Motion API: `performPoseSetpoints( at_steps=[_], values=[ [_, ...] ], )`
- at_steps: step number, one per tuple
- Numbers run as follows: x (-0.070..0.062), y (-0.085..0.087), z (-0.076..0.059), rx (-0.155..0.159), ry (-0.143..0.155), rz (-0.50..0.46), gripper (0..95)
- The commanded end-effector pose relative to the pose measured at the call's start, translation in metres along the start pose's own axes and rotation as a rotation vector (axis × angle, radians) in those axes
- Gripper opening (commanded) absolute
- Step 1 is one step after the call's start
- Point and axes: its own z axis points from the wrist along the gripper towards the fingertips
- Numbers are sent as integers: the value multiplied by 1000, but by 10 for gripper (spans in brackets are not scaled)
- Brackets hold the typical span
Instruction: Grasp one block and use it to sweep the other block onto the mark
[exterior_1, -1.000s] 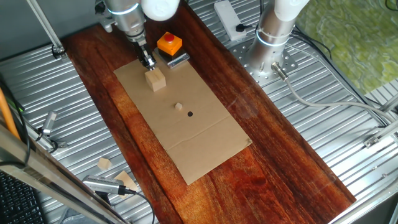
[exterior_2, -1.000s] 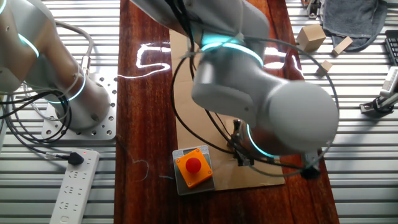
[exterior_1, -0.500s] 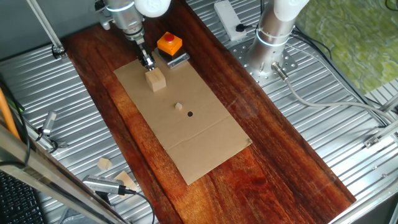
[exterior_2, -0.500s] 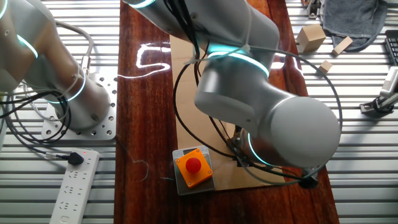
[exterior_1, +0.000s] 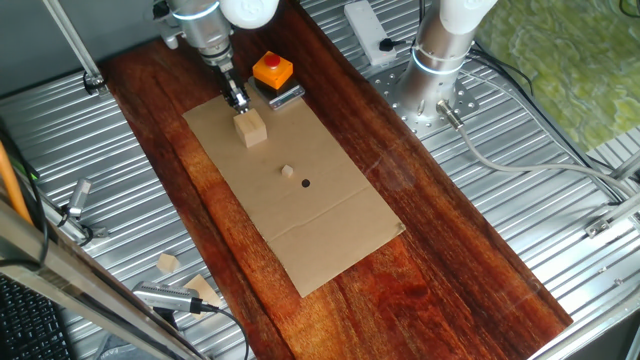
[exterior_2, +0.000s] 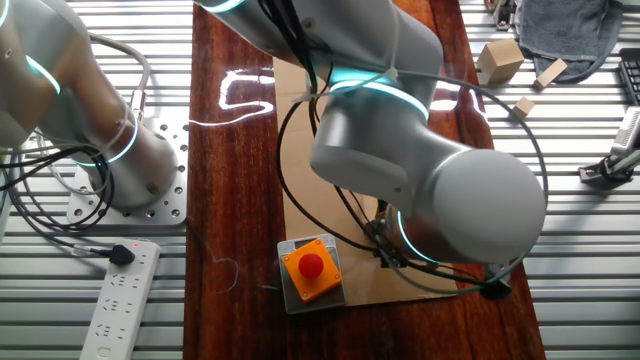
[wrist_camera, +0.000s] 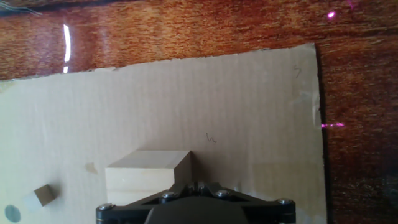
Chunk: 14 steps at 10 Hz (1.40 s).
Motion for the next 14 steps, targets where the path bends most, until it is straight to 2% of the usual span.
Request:
performPoseSetpoints(
  at_steps=[1, 6, 9, 13, 14],
  values=[
    [0, 0, 0, -2, -1, -12, 0],
    [0, 0, 0, -17, -2, -24, 0],
    [0, 0, 0, -77, 1, -5, 0],
    [0, 0, 0, -88, 3, -13, 0],
    [0, 0, 0, -115, 6, 7, 0]
  ],
)
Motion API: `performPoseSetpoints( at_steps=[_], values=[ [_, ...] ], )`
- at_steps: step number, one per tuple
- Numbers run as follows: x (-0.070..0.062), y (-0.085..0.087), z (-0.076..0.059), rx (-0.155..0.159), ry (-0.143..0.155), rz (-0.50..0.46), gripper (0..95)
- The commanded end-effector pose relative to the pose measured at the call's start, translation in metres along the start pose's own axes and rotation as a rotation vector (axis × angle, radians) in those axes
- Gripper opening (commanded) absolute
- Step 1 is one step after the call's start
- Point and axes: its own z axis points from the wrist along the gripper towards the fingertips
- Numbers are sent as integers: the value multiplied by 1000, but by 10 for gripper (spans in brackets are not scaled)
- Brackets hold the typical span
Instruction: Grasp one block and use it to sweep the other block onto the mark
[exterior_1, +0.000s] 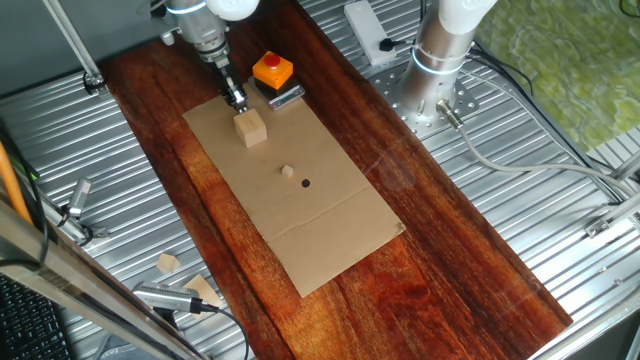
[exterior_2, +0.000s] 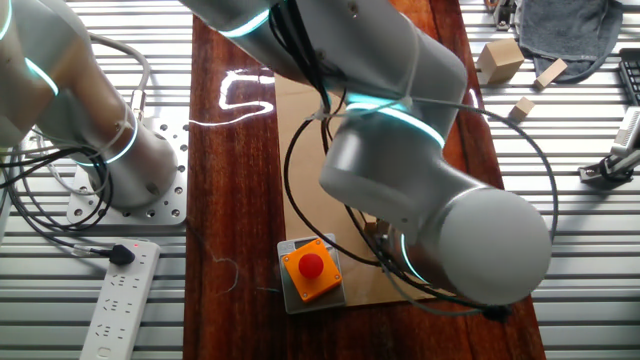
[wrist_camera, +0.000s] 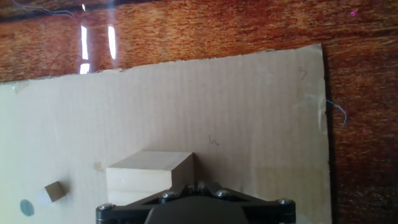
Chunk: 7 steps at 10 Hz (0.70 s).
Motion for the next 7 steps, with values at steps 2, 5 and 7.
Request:
performPoseSetpoints(
  at_steps=[2, 5, 7],
  values=[
    [0, 1, -1, -81, 7, 48, 0],
    [0, 1, -1, -95, 8, 49, 0],
    [0, 1, -1, -99, 10, 51, 0]
  ],
)
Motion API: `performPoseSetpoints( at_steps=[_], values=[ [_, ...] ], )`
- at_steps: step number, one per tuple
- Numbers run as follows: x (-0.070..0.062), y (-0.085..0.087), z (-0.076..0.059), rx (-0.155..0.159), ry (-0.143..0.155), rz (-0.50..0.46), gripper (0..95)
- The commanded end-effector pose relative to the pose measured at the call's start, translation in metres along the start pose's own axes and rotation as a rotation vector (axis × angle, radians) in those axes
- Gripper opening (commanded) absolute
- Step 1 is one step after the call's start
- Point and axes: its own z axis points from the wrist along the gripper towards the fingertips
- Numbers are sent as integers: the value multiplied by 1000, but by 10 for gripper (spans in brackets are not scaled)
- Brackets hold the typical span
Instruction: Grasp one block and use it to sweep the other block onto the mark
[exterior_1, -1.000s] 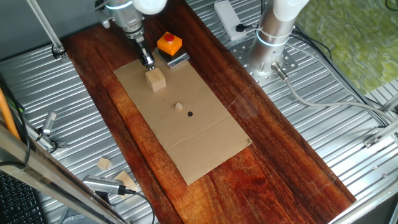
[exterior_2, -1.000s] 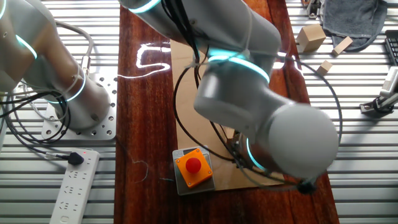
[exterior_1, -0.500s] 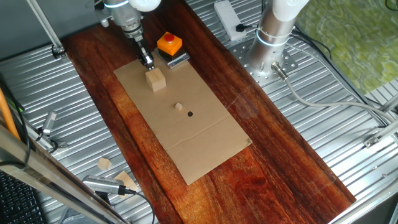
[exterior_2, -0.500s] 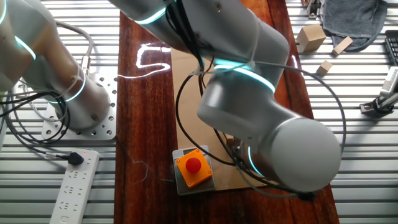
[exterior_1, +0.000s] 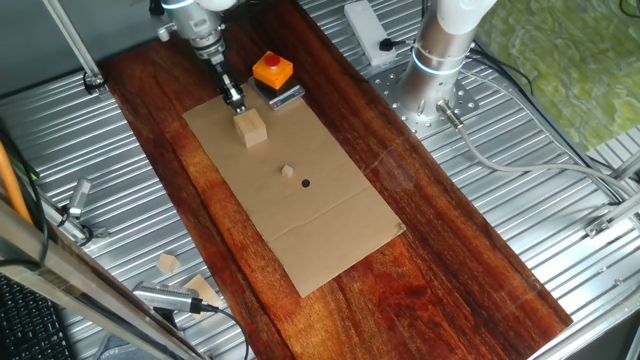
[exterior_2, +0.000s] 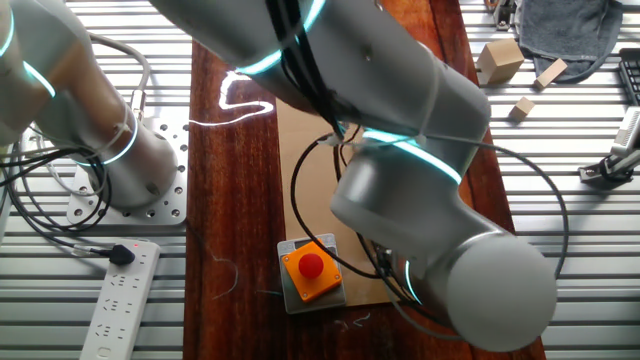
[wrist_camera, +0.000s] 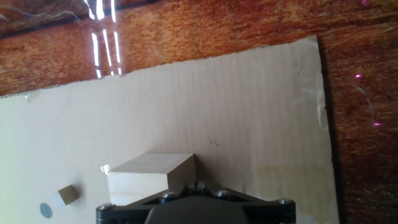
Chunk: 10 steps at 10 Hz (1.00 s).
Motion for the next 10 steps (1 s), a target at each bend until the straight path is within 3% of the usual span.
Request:
performPoseSetpoints(
  at_steps=[1, 5, 6, 10],
  values=[
    [0, 1, 0, -3, 2, -2, 0],
    [0, 1, 0, -16, 7, 6, 0],
    [-1, 5, 2, -27, 8, 18, 0],
    [-5, 33, 13, -19, 1, 53, 0]
  ],
)
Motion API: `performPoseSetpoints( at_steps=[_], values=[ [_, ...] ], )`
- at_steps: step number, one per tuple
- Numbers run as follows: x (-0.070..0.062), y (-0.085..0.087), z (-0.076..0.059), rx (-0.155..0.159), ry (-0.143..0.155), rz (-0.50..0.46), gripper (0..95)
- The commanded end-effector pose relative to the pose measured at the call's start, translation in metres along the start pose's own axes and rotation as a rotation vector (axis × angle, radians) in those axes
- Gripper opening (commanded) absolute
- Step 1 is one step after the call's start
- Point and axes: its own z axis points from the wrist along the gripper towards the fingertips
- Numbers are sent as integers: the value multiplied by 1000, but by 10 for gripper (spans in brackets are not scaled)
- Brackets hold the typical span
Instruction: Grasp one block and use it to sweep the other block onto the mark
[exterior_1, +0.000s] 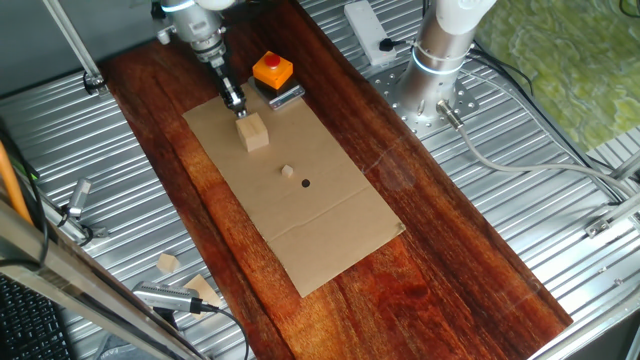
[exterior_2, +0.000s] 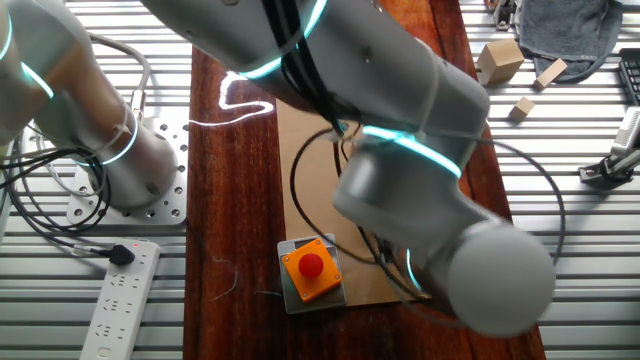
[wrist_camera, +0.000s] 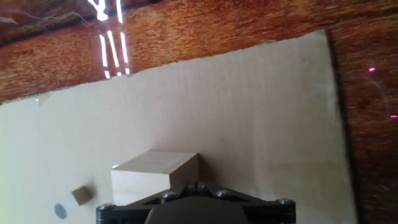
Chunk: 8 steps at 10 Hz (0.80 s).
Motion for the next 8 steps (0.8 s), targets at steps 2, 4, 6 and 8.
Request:
performPoseSetpoints(
  at_steps=[2, 4, 6, 8],
  values=[
    [4, 20, 11, 13, -16, 23, 0],
    [8, 38, 20, 19, -24, 50, 0],
    [12, 50, 28, 23, -33, 62, 0],
    [14, 64, 36, 36, -39, 74, 0]
  ],
)
